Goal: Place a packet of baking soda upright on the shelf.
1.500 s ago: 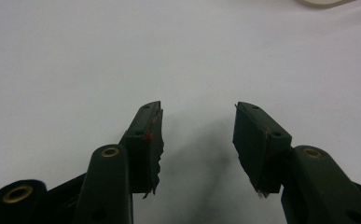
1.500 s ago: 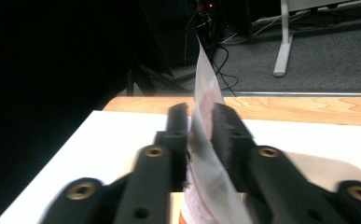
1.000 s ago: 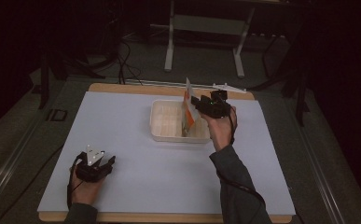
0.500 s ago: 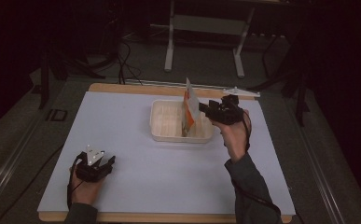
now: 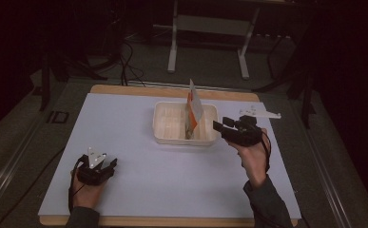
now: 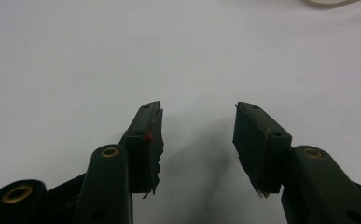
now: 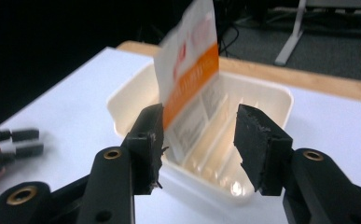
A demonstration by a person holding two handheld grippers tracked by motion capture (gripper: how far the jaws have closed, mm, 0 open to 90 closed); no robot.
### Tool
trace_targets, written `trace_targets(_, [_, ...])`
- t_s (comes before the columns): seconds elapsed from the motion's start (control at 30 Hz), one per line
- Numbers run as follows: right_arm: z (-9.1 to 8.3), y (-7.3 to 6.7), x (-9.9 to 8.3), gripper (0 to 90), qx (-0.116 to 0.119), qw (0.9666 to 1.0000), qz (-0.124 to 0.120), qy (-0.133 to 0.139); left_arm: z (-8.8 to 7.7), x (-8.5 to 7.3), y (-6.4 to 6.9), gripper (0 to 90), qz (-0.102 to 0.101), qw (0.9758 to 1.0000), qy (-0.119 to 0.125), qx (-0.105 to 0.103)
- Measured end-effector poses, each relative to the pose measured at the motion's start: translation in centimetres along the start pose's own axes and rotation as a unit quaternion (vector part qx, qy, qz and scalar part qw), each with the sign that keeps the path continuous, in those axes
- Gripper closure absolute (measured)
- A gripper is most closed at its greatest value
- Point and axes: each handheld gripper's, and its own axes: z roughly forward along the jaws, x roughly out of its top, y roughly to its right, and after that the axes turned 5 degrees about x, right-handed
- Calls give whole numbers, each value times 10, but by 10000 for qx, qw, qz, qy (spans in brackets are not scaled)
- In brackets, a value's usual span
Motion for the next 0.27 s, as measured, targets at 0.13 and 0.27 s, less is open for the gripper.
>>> trace_targets(0.13, [1, 6, -20, 526, -162, 9996, 48, -242, 1, 0, -1, 506, -53, 9999, -20, 84])
trace_targets(0.27, [5, 21, -44, 537, -391, 9981, 272, -399, 1, 0, 0, 488, -138, 9997, -38, 203])
